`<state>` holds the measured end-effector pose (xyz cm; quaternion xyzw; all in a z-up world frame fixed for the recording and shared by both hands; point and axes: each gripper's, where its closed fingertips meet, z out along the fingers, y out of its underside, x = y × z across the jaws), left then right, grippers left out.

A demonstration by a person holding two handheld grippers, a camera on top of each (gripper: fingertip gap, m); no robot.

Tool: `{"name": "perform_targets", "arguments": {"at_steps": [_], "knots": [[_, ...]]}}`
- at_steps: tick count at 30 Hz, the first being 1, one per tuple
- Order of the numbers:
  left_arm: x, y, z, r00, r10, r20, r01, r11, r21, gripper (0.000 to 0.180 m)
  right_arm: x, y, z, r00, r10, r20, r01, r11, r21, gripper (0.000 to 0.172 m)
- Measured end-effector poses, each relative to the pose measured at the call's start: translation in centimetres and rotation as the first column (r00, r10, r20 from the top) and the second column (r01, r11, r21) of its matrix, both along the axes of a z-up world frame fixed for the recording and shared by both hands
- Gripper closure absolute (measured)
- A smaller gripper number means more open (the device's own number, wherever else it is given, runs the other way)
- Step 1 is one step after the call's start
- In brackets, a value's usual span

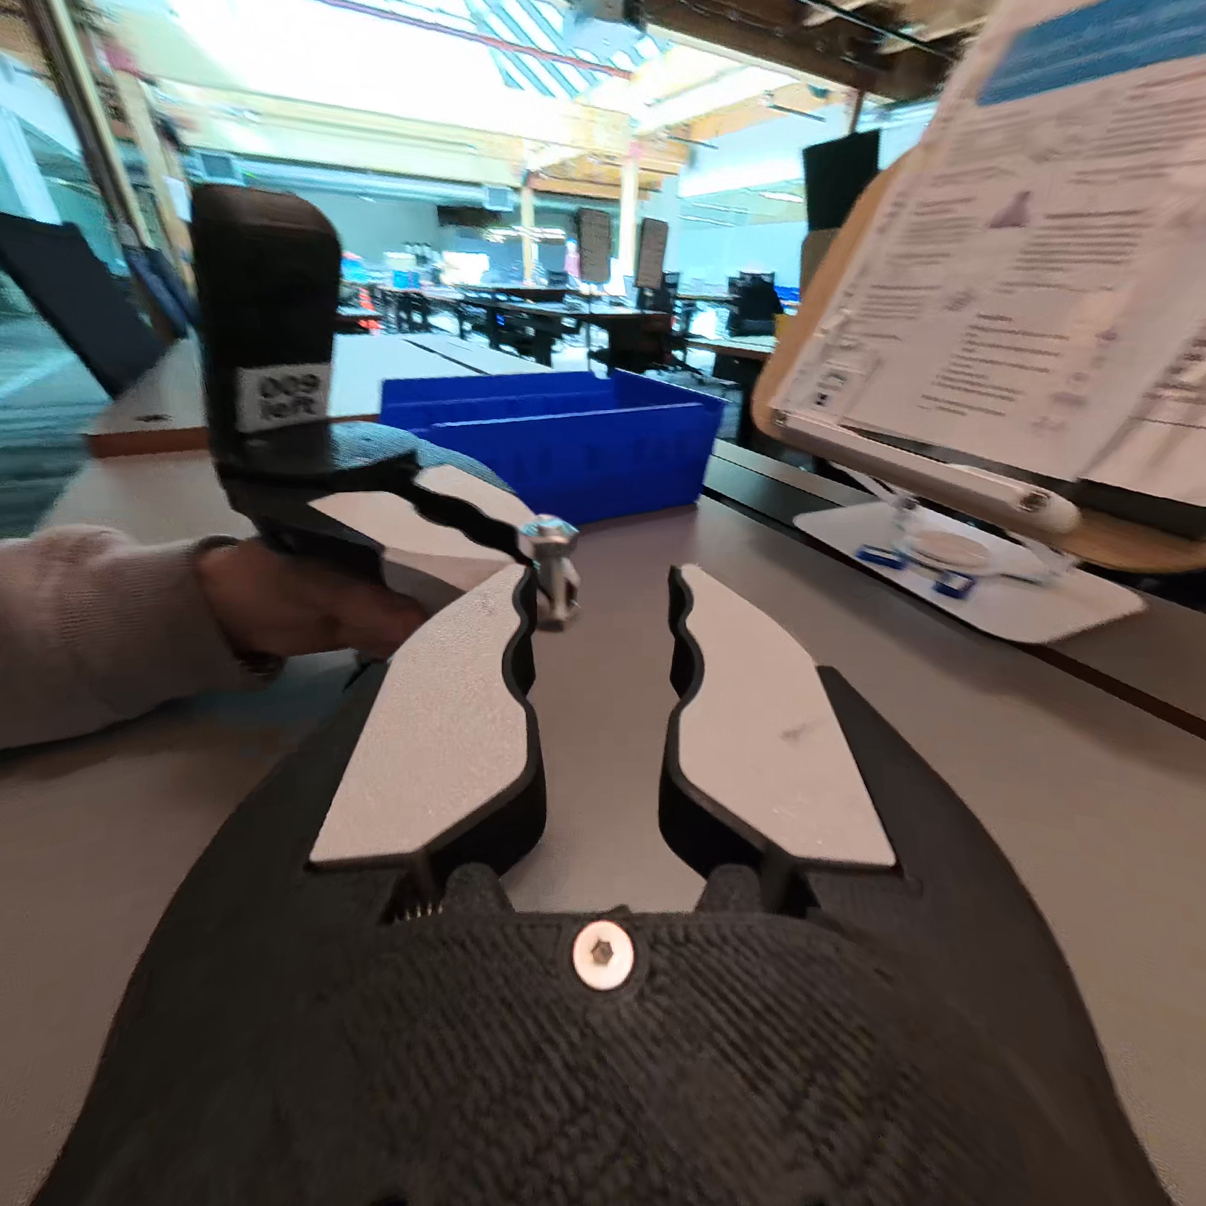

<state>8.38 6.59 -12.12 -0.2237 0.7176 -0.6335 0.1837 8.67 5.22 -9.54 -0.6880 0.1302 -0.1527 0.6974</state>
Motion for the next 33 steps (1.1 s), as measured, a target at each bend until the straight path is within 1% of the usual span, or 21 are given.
{"name": "perform_targets", "arguments": {"at_steps": [2, 5, 7, 9, 10, 11, 12, 13, 15, 17, 20, 22, 23, 25, 26, 27, 28, 31, 33], "knots": [[-0.4, -0.7, -0.2, 1.0, -0.022, -0.002, 0.022, 1.0, 0.012, 0.172, -0.8, 0.9, 0.1, 1.0, 0.018, 0.008, -0.018, 1.0, 0.005, 0.132], [-0.9, -1.7, -0.2, 0.999, -0.048, 0.006, 0.048, 0.999, 0.024, 0.172, -0.6, 1.2, -0.4, 1.0, -0.022, 0.022, 0.022, 0.999, -0.024, 0.132], [-0.8, -1.5, 0.0, 0.999, -0.035, 0.016, 0.034, 0.999, 0.027, 0.172, -0.2, 0.9, -0.3, 1.0, -0.026, -0.014, 0.026, 1.0, 0.003, 0.128], [-0.5, -0.9, 0.3, 1.0, -0.016, 0.009, 0.016, 1.0, 0.002, 0.172, 0.5, 0.3, 0.0, 0.998, -0.042, -0.056, 0.045, 0.998, 0.041, 0.123], [-0.2, -0.5, 0.4, 1.0, -0.003, 0.007, 0.004, 1.0, -0.002, 0.172, 0.9, 0.0, -0.1, 0.995, -0.066, -0.07, 0.069, 0.997, 0.036, 0.126], [-0.1, -0.1, 0.3, 1.0, 0.006, 0.012, -0.006, 1.0, 0.0, 0.172, 1.6, -0.6, -0.2, 0.99, -0.122, -0.07, 0.124, 0.992, 0.028, 0.14], [0.1, 0.2, 0.3, 1.0, 0.017, 0.015, -0.017, 1.0, 0.004, 0.172, 2.1, -1.1, -0.2, 0.986, -0.156, -0.061, 0.158, 0.987, 0.033, 0.135], [0.2, 0.4, 0.3, 1.0, 0.026, 0.014, -0.026, 1.0, 0.004, 0.172, 1.9, -1.1, -0.1, 0.991, -0.125, -0.057, 0.127, 0.991, 0.039, 0.131], [0.2, 0.3, 0.3, 1.0, 0.02, 0.008, -0.02, 1.0, -0.005, 0.172, 0.3, -0.2, 0.4, 0.998, 0.0, -0.057, 0.003, 0.998, 0.063, 0.128], [0.0, -0.2, 0.3, 1.0, 0.011, 0.011, -0.01, 1.0, -0.007, 0.172, -0.9, 0.7, 0.8, 0.999, 0.046, -0.027, -0.044, 0.997, 0.07, 0.126], [-0.5, -1.2, 0.3, 1.0, -0.015, 0.021, 0.015, 1.0, -0.01, 0.172, -1.2, 1.3, 0.7, 1.0, 0.027, -0.002, -0.027, 0.998, 0.052, 0.129], [-0.7, -1.6, 0.5, 0.999, -0.026, 0.027, 0.026, 0.999, -0.024, 0.172, -0.5, 0.9, 0.4, 1.0, -0.01, -0.022, 0.012, 0.998, 0.055, 0.136], [-0.8, -1.6, 0.7, 0.999, -0.025, 0.03, 0.026, 0.999, -0.035, 0.172, -0.1, 0.6, 0.4, 0.999, -0.024, -0.036, 0.026, 0.997, 0.067, 0.129], [-0.6, -1.1, 1.1, 0.999, -0.009, 0.031, 0.011, 0.998, -0.068, 0.172, 0.3, 0.1, 0.7, 0.998, -0.017, -0.068, 0.023, 0.995, 0.093, 0.124], [-0.5, -0.8, 1.5, 1.0, -0.006, 0.027, 0.009, 0.995, -0.096, 0.172, 0.9, -0.4, 0.8, 0.995, -0.053, -0.082, 0.061, 0.993, 0.101, 0.131], [-0.5, -0.4, 1.8, 1.0, -0.01, 0.025, 0.013, 0.992, -0.127, 0.172, 1.8, -1.3, 0.8, 0.99, -0.112, -0.09, 0.121, 0.986, 0.11, 0.145], [-0.3, 0.0, 2.1, 1.0, -0.002, 0.025, 0.005, 0.989, -0.144, 0.172, 2.2, -1.8, 0.9, 0.987, -0.128, -0.098, 0.14, 0.982, 0.128, 0.136], [0.0, 0.5, 1.9, 0.999, 0.023, 0.039, -0.018, 0.994, -0.112, 0.172, 0.7, -1.0, 1.6, 0.993, 0.011, -0.116, 0.008, 0.987, 0.162, 0.128], [-0.3, -0.2, 1.4, 0.999, 0.009, 0.045, -0.006, 0.997, -0.082, 0.172, -0.6, -0.1, 2.1, 0.995, 0.05, -0.083, -0.035, 0.984, 0.177, 0.127]]}}
